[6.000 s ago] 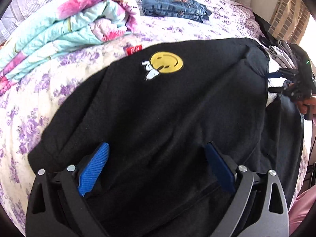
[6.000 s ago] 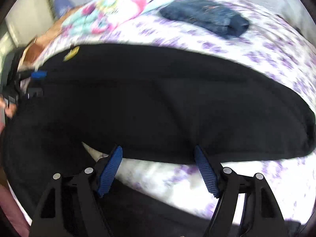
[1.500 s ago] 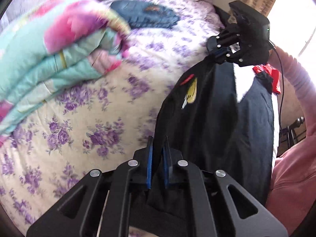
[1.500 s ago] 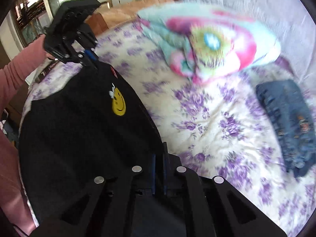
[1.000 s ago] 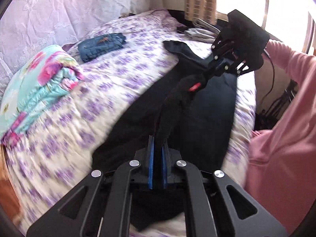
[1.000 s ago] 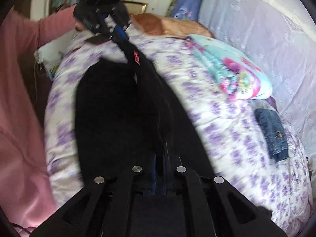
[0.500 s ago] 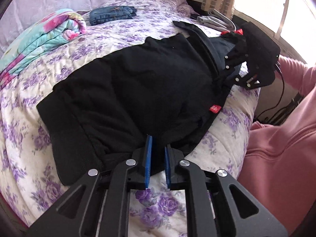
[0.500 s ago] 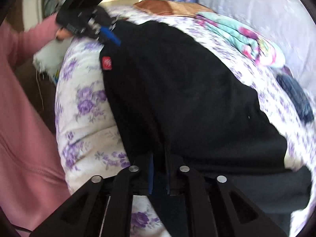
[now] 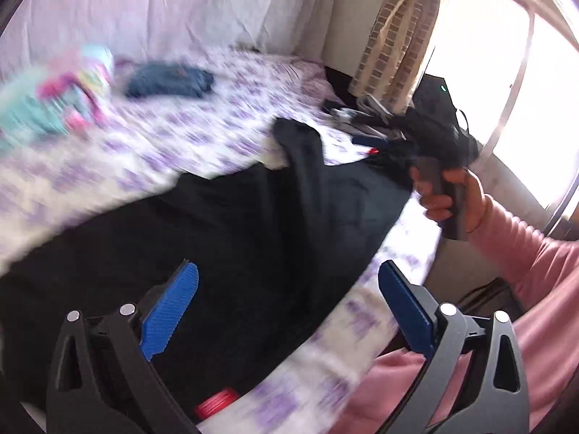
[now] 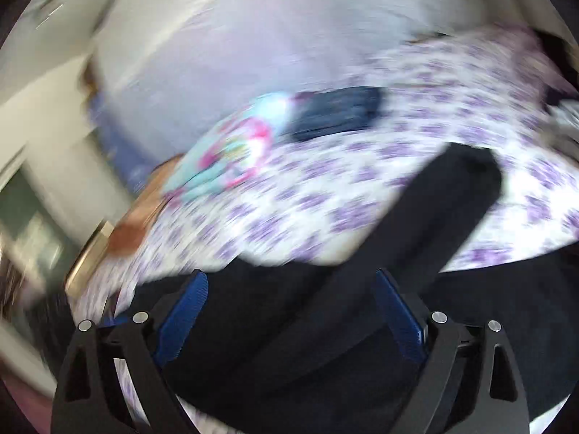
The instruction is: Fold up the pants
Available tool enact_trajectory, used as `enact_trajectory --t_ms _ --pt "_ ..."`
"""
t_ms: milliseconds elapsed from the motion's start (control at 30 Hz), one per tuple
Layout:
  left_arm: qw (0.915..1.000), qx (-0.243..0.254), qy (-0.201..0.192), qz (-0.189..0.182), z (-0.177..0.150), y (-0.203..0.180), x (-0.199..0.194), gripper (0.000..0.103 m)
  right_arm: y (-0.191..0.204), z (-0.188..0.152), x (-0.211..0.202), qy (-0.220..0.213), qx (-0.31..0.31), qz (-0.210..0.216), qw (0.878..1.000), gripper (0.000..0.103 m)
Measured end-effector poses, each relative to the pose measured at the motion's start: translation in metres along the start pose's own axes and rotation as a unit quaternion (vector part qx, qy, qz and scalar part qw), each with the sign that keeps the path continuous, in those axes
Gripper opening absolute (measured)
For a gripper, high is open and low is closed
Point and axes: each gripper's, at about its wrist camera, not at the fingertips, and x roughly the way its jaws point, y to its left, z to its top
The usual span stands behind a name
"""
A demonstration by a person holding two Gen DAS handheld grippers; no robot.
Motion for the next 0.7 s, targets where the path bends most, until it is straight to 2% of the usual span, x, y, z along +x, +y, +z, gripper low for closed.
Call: enact_trajectory --t_ms 100,133,167,200,233,333,467,533,567,600,633,667,700 --pt "0.9973 -0.052 0.038 -0.036 -0.003 0.007 0.061 0.096 -0.034 0.041 0.018 0.008 0.075 -0.047 0.996 0.093" --pt "0.9955 -0.062 0.049 -0.053 -0.007 0.011 0.077 0.096 -0.041 0.052 0.028 0.011 0.083 -0.061 0.995 0.093" --pt "0.9953 -0.063 0.052 -0.052 -0.012 0.014 0.086 0.096 -0.045 0.058 0.038 0.020 0.085 -0.077 0.993 0.093" --pt "0.9961 -0.056 0.050 -0.046 -0.015 0.014 0.087 0.096 -0.046 0.070 0.057 0.038 0.072 -0.096 0.992 0.092" --pt "0.9963 -0.050 0.042 -0.055 -0.015 0.011 0.083 0.096 -0.048 0.076 0.071 0.049 0.057 -0.117 0.990 0.092" --pt "0.9944 -0.059 0.021 -0.086 -0.016 0.018 0.074 0.096 -0.058 0.095 0.127 0.083 0.020 -0.235 0.968 0.090" --pt "0.9912 -0.087 0.010 -0.099 -0.015 0.027 0.070 0.096 -0.087 0.097 0.193 0.160 0.036 -0.288 0.944 0.090" --pt "0.9914 -0.088 0.003 -0.097 -0.017 0.028 0.067 0.096 -0.096 0.090 0.210 0.184 0.035 -0.309 0.933 0.083" --pt "0.9916 -0.088 0.000 -0.095 -0.016 0.028 0.067 0.096 -0.097 0.088 0.209 0.180 0.033 -0.312 0.932 0.076" --pt "0.9915 -0.089 -0.002 -0.095 -0.017 0.028 0.066 0.096 -0.096 0.086 0.204 0.170 0.025 -0.314 0.934 0.052" --pt "0.9913 -0.091 -0.004 -0.095 -0.017 0.029 0.065 0.096 -0.095 0.086 0.199 0.169 0.017 -0.316 0.934 0.038" --pt "0.9912 -0.092 -0.005 -0.095 -0.015 0.029 0.066 0.096 -0.096 0.087 0.193 0.170 0.016 -0.311 0.935 0.009" --pt "0.9912 -0.093 -0.005 -0.094 -0.015 0.029 0.066 0.096 -0.100 0.088 0.183 0.173 0.025 -0.299 0.938 0.006"
